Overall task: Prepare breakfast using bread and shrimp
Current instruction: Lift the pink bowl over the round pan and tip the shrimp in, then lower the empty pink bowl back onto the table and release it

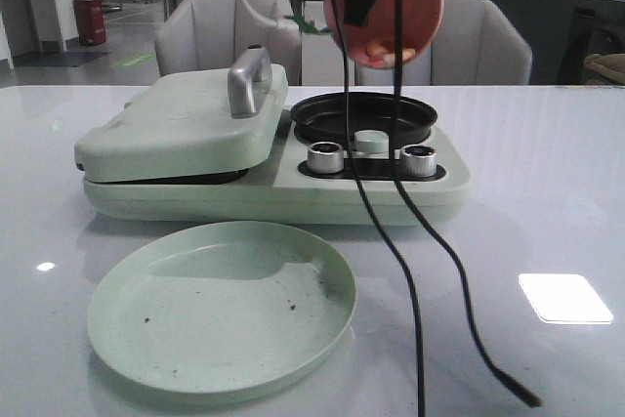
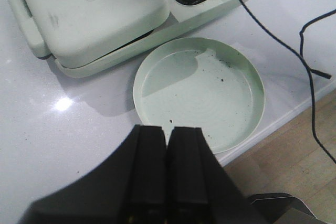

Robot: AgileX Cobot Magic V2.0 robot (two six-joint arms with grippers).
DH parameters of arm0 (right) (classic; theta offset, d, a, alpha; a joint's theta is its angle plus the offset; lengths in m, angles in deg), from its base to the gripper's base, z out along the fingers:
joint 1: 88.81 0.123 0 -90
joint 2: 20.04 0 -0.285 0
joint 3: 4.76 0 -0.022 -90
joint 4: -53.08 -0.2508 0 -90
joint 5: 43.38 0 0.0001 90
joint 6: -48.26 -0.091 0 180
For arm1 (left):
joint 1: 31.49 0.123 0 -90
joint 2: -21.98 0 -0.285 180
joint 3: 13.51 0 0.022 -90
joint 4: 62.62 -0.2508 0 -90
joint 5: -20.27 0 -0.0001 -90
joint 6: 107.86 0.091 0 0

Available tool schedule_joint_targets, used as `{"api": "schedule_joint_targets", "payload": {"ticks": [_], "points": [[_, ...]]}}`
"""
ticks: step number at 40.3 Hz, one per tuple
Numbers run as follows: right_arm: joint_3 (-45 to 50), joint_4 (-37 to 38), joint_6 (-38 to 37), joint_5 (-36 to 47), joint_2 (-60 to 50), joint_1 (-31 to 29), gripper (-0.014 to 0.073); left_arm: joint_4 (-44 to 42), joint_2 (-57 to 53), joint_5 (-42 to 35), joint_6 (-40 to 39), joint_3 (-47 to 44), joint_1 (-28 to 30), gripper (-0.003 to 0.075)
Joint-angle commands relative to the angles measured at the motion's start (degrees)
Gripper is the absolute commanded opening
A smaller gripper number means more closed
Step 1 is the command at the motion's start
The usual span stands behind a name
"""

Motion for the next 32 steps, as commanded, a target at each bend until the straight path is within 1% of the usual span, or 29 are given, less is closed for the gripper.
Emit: {"api": "schedule_joint_targets", "payload": {"ticks": [1,6,10,15,18,32], "points": [[-6.3,5.5,3.8,-3.2,-4.1,0.3,0.0041,0.7,-0.2,-4.1,-0.6,1.6,-0.3,0.0099],[-9.7,5.5,5.8,-3.0,-4.1,0.6,0.0041,0.7,-0.2,-4.1,-0.6,1.6,-0.3,0.0099],[-8.6,3.5,5.6,-1.8,-3.4,0.7,0.0041,0.7,-0.2,-4.1,-0.6,1.6,-0.3,0.0099],[-6.3,5.5,6.4,-2.3,-1.2,0.7,0.0041,0.7,-0.2,-4.1,-0.6,1.6,-0.3,0.0099],[-6.2,5.5,8.0,-2.0,-0.8,0.7,0.0041,0.7,-0.2,-4.1,-0.6,1.6,-0.3,0.0099],[-6.4,5.5,8.1,-1.5,-2.9,0.7,0.0041,0.7,-0.2,-4.1,-0.6,1.6,-0.3,0.0099]]}}
